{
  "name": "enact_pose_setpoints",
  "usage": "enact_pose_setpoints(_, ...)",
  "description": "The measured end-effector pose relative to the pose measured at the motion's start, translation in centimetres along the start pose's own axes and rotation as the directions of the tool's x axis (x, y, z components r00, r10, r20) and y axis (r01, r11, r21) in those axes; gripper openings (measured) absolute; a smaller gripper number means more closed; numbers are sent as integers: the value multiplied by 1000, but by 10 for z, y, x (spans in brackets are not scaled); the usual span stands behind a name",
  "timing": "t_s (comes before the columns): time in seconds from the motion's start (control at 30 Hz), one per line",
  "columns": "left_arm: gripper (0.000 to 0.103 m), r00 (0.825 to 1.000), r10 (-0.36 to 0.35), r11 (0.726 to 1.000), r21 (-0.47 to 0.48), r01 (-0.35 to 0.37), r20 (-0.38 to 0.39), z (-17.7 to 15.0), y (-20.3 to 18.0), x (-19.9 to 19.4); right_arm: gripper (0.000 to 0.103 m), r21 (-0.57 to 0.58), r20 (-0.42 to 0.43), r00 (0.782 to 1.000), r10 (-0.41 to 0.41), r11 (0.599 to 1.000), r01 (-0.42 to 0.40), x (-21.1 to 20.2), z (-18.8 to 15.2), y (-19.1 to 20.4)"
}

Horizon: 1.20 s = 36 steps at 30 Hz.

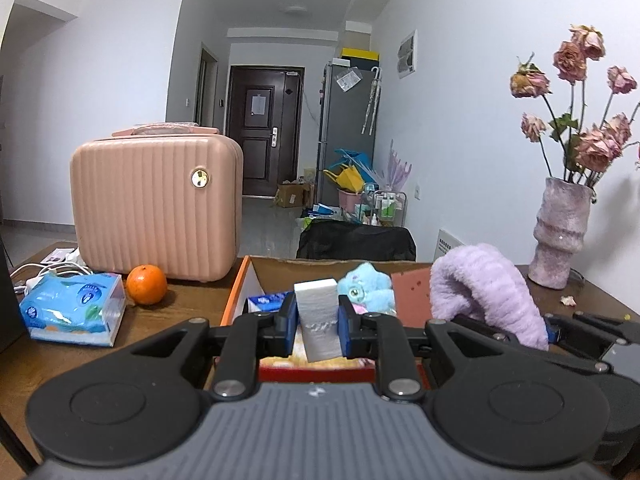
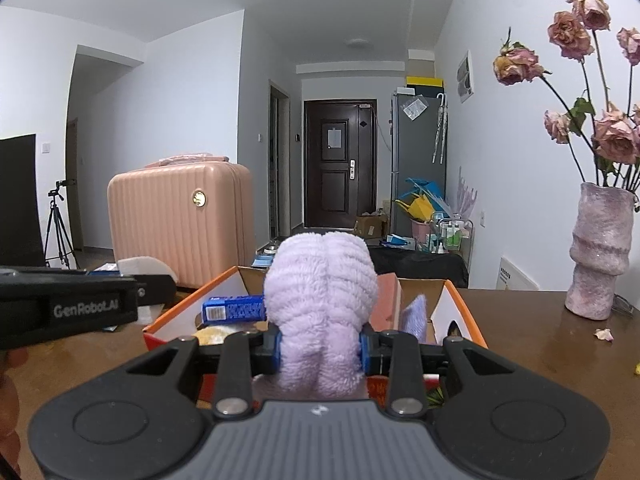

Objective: Organize soft objects
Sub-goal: 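Carry the wedge with left and towel roll with right over the box, then lower the wedge and towel roll into the box and open both grippers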

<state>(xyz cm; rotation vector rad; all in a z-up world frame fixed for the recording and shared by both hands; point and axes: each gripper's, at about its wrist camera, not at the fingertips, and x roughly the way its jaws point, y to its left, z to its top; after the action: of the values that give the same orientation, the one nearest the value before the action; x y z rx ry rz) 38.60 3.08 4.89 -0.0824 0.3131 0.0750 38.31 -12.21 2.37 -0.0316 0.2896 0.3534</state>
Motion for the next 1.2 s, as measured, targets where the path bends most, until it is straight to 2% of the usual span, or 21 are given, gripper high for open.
enact_pose_setpoints(0.83,21,1000,7,1000,-15,-7,-16,27,10,102,32,-25,-8,1000,6,1000,-6,101,19,-4)
enact_pose_setpoints(1.2,21,1000,9,1000,-15,-9,-29,35,17,137,32,-36,-29,1000,-7,999,5,130,19,-3)
